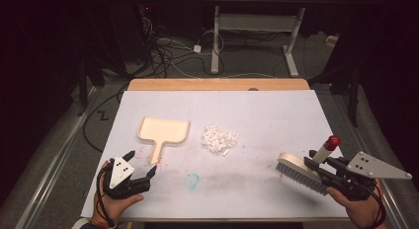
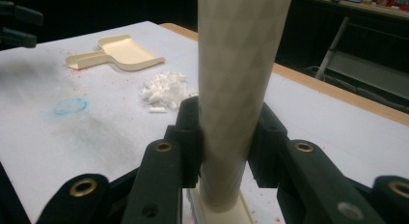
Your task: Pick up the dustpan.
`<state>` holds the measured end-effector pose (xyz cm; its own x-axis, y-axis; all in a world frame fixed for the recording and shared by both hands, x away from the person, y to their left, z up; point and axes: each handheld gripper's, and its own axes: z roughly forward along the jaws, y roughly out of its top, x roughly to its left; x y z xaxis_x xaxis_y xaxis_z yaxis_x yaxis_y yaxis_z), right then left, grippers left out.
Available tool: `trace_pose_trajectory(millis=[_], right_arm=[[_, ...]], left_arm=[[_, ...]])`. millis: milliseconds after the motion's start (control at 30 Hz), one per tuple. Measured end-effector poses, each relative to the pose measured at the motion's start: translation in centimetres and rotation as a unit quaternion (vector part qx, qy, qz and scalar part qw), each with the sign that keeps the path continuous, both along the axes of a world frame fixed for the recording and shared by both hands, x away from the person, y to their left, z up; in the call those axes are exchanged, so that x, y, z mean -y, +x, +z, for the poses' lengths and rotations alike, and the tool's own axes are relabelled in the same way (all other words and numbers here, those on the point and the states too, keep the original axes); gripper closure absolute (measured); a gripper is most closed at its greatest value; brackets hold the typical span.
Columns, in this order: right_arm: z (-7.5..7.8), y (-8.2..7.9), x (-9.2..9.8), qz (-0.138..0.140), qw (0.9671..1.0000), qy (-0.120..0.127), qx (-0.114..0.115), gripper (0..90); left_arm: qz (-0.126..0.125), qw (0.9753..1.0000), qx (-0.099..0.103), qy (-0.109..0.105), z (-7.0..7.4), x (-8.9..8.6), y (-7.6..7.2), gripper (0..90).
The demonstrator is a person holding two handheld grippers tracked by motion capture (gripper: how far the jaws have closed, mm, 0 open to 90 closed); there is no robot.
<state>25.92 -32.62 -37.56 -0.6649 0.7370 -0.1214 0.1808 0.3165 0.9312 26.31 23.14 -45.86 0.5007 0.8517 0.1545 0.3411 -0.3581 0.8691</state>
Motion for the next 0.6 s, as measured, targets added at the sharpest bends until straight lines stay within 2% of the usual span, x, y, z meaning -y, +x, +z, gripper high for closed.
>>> trace_pose_trajectory(millis=[100, 300, 333, 367, 467, 533, 600], right_arm=[[0.0, 0.1, -0.1, 0.002, 1.0, -0.003, 0.003, 71.0], [0.2, 0.0, -0.8, 0.007, 0.9999, -0.007, 0.009, 71.0], [0.2, 0.0, -0.9, 0.006, 0.9999, -0.007, 0.008, 71.0], [0.2, 0.0, -0.9, 0.005, 0.9999, -0.008, 0.008, 71.0], [0.2, -0.1, -1.1, 0.004, 0.9999, -0.012, 0.008, 71.0], [0.1, -0.2, -1.1, 0.005, 0.9999, -0.013, 0.008, 71.0], [0.2, -0.2, -1.0, 0.003, 0.9999, -0.011, 0.007, 71.0]], left_arm=[[0.003, 0.9999, -0.005, 0.014, -0.2, 0.1, 0.0, 17.1], [-0.002, 0.9995, -0.029, 0.014, -0.6, 0.1, 0.2, 17.4], [-0.004, 0.9993, -0.036, 0.01, -0.7, 0.2, 0.3, 17.4], [0.0, 0.9984, -0.054, 0.016, -0.9, 0.4, 0.6, 17.4], [-0.002, 0.997, -0.077, 0.002, -1.0, 0.7, 1.2, 17.4], [-0.002, 0.9957, -0.092, -0.013, -0.9, 1.1, 2.0, 17.4], [-0.007, 0.9936, -0.112, -0.011, -1.0, 1.7, 3.2, 18.1]])
